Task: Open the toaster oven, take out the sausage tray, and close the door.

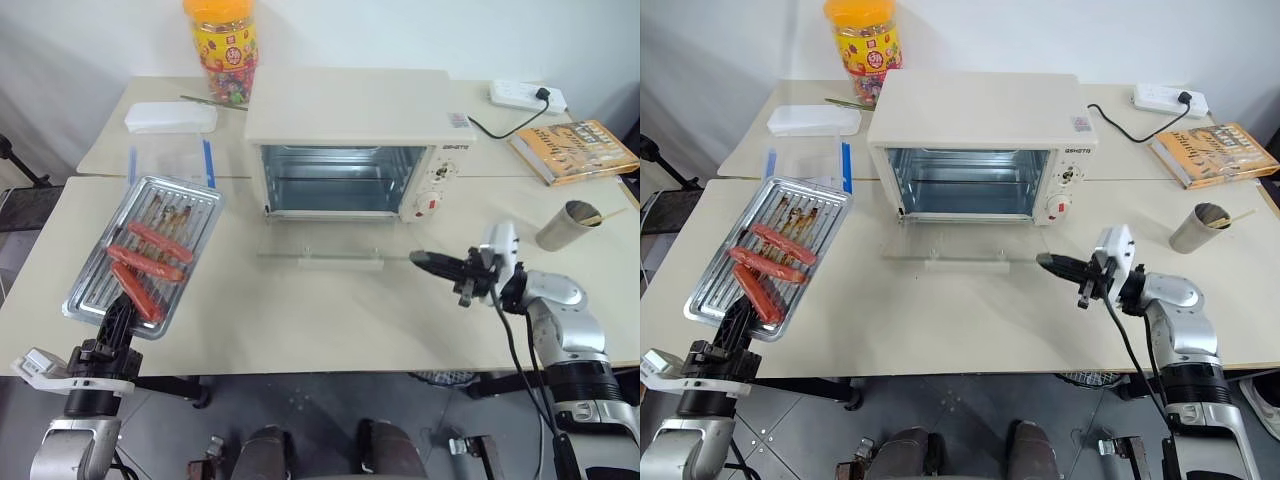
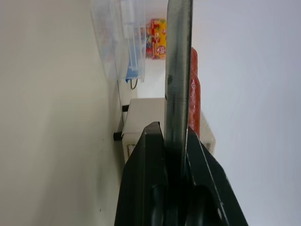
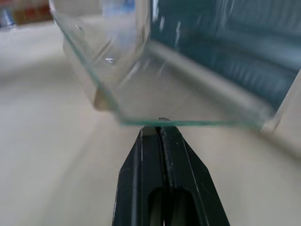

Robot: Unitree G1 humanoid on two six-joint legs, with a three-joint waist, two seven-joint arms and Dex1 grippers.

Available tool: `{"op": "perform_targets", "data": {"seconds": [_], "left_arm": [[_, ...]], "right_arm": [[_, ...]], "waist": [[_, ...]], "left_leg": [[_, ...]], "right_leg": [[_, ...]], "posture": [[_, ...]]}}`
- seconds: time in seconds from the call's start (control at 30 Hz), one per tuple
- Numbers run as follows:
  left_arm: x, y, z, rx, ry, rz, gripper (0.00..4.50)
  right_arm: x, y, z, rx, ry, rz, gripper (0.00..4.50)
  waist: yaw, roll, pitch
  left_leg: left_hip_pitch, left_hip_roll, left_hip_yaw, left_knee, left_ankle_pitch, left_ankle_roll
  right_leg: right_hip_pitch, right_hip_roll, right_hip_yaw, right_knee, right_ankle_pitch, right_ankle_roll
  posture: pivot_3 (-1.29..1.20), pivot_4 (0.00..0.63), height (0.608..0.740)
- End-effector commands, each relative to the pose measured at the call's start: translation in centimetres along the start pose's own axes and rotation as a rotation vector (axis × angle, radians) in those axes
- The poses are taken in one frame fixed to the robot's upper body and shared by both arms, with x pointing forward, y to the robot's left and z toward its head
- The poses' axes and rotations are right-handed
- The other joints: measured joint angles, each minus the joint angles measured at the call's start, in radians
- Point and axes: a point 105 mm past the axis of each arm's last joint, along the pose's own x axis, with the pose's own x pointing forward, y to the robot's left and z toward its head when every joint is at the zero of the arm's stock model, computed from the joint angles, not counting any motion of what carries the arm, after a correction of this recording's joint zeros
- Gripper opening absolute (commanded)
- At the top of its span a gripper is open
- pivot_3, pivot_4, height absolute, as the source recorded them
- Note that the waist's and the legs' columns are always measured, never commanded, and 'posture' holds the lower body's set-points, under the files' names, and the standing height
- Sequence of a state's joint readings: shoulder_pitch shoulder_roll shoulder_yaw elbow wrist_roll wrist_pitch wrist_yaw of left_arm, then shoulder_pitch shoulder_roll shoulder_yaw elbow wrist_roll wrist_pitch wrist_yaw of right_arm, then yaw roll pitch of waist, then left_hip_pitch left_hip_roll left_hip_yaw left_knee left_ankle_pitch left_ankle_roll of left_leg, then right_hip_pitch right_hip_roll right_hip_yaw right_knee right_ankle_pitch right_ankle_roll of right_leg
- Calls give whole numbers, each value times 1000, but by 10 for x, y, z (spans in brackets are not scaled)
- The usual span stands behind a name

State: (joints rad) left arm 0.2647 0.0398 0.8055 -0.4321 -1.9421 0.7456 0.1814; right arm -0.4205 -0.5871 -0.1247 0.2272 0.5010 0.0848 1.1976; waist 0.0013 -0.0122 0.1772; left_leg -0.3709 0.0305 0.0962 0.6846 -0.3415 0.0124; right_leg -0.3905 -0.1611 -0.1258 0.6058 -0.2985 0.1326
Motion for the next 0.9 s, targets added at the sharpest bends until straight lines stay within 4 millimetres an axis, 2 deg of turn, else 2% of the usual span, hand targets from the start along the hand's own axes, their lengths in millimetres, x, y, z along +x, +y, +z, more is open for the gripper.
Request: {"op": "perform_targets", "data": {"seconds": [0.03, 0.17, 0.27, 0.37, 0.43, 0.47, 0.53, 0.63, 0.73, 0.8, 0.9], "left_arm": [[1, -15, -3, 22, 34, -63, 0], [2, -17, -7, 38, 83, -77, 0], [3, -21, -9, 65, 175, -120, 0], [5, -21, -12, 76, 262, -136, 0], [1, -19, -19, 87, 397, -133, 0], [-2, -18, -22, 90, 471, -126, 0], [-5, -17, -23, 79, 568, -124, 0], [-3, -16, -22, 65, 701, -108, 0], [13, -15, -31, 37, 860, -85, 0], [27, -10, -45, 6, 946, -66, 0], [40, -7, -63, -24, 1050, -47, 0]], "right_arm": [[-1, -1, 30, -11, -96, -30, 19], [5, -6, 60, 12, -214, -76, 19], [12, -6, 81, 94, -304, -83, 19], [13, 7, 79, 111, -247, -28, 19], [5, 19, 74, 96, -168, 18, 19], [2, 24, 74, 72, -147, 30, 180], [-6, 30, 75, 51, -123, 31, 614], [-17, 36, 73, -43, -80, 18, 1623], [-42, 44, 61, -70, 19, -2, 2655], [-57, 49, 55, -71, 72, -33, 3377], [-70, 56, 52, -62, 101, -81, 4422]], "waist": [[1, 0, 0], [0, 0, 0], [-1, 0, 0], [3, 0, 0], [12, 0, 0], [14, 0, 0], [15, 1, 0], [19, 1, 1], [28, 1, 1], [35, 2, 1], [33, 2, 0]], "left_leg": [[0, 0, 0, 0, 0, 0], [0, 0, 0, 0, -1, 0], [0, 0, 0, 0, -1, 0], [-1, 0, 0, -1, -1, 0], [-1, 0, 0, -1, -2, 1], [-1, 0, 0, -1, -3, 1], [-1, -1, 2, -1, -4, 3], [-1, -1, 4, -1, -4, 3], [0, 0, 3, -1, -4, 2], [0, -1, 2, -1, -4, 2], [0, -1, 4, -1, -4, 2]], "right_leg": [[0, 0, 0, 0, 0, 0], [0, 0, 0, 0, 0, 0], [-1, 0, 0, 0, 0, 0], [-2, 0, 0, 1, 0, -1], [-2, 0, 0, 0, 0, -1], [-2, 0, 0, 0, 0, -1], [-2, 0, 1, -1, 0, -1], [-3, 0, 3, -1, 0, -1], [-3, 1, 3, -1, 0, -1], [-2, 0, 3, 0, 0, -1], [-2, 0, 5, 0, 0, 0]], "posture": [[0, 150, 740], [0, 150, 740], [0, 150, 740], [0, 150, 740], [0, 150, 740], [0, 150, 740], [0, 150, 740], [0, 150, 740], [0, 150, 740], [0, 150, 740], [0, 150, 740]]}}
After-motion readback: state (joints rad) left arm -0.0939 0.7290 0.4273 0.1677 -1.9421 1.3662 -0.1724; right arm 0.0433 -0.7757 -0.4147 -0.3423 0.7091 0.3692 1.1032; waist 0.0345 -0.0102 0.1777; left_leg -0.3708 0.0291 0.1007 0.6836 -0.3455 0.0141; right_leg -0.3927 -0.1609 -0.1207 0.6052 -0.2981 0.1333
